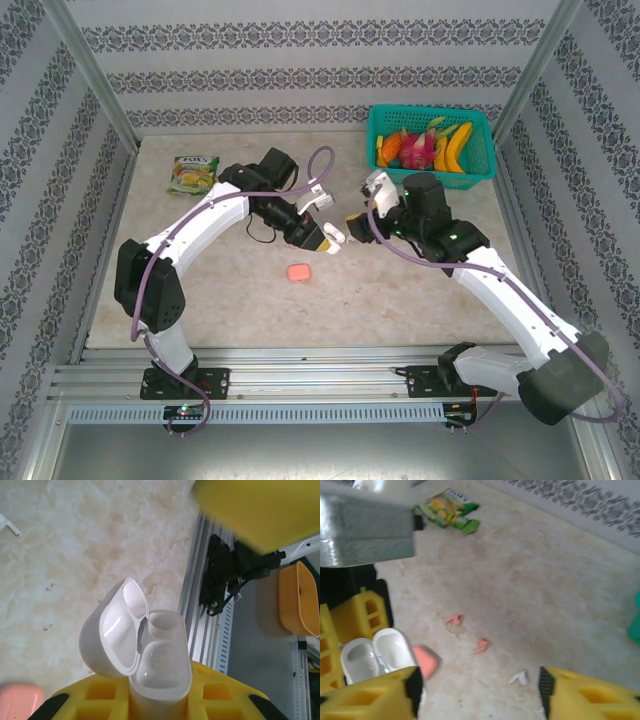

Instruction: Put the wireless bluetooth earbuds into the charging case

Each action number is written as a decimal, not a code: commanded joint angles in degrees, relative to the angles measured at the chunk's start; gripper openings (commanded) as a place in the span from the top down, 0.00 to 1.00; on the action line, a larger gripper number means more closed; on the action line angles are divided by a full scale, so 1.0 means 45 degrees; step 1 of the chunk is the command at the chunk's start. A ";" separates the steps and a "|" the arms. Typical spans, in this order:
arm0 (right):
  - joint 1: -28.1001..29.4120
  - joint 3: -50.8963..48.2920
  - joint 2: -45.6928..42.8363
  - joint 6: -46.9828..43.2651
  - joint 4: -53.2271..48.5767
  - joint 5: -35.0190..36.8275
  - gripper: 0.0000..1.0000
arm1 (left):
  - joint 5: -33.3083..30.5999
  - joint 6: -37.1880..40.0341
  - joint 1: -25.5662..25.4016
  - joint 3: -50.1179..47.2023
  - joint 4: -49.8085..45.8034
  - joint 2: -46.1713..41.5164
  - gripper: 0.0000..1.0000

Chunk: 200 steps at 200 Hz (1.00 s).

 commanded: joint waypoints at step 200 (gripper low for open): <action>0.0409 0.3274 0.7393 1.0803 -0.3263 0.3430 0.39 | -0.8043 -0.5366 0.0597 -0.9831 1.4245 -0.7626 1.00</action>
